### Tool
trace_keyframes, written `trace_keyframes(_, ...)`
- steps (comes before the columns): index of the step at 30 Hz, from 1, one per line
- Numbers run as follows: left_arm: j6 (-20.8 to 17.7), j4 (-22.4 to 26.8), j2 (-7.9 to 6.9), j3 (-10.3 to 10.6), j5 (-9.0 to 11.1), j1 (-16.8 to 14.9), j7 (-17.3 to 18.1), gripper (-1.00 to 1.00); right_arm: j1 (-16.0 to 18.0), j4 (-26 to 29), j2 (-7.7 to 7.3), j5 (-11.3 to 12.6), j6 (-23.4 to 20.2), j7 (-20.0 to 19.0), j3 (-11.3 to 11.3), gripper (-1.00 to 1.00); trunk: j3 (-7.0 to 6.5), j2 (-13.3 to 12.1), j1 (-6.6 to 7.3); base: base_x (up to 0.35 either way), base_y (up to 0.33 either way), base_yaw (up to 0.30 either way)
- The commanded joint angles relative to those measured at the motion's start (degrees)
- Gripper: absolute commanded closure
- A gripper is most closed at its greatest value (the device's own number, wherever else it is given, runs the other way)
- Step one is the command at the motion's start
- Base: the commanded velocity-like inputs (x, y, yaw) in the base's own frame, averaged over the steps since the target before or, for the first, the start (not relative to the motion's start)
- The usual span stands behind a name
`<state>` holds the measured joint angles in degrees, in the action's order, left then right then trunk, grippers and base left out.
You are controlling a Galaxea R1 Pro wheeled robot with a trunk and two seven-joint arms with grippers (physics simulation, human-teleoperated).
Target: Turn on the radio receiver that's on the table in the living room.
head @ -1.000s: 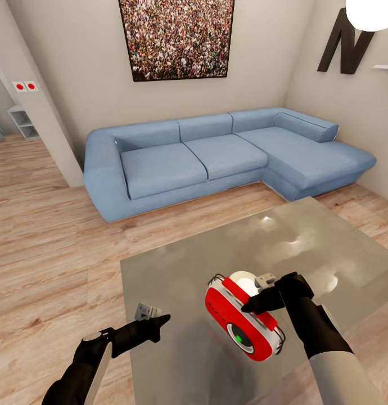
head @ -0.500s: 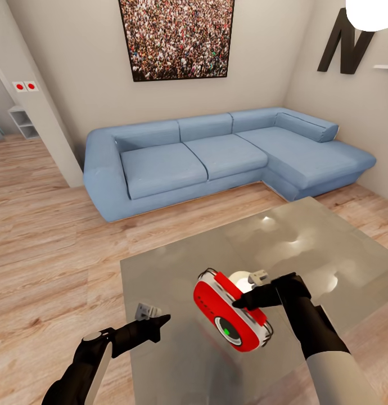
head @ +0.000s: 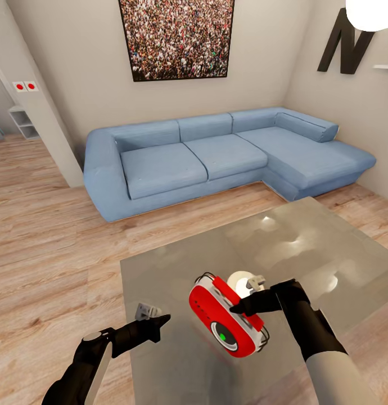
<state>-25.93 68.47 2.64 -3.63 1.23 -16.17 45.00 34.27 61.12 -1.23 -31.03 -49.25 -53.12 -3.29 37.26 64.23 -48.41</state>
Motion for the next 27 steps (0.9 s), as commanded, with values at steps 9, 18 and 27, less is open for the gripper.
trace_keyframes(9,-0.01,0.00,0.00,0.03,0.00,0.00,0.00,1.00,0.01,-1.84,0.08,0.52,0.05,2.12,-0.04,1.00,0.00,0.00,0.00,0.000,0.000,0.000)
trace_keyframes(18,-0.01,0.00,0.00,0.01,0.00,0.00,0.00,1.00,0.01,-3.43,0.18,0.52,0.12,3.38,-0.05,1.00,0.00,0.00,0.00,0.000,0.000,0.000)
trace_keyframes(27,-0.01,0.00,0.00,0.02,0.00,0.00,0.00,1.00,0.01,-6.16,0.18,0.66,3.27,5.88,-0.11,1.00,0.00,0.00,0.00,0.000,0.000,0.000)
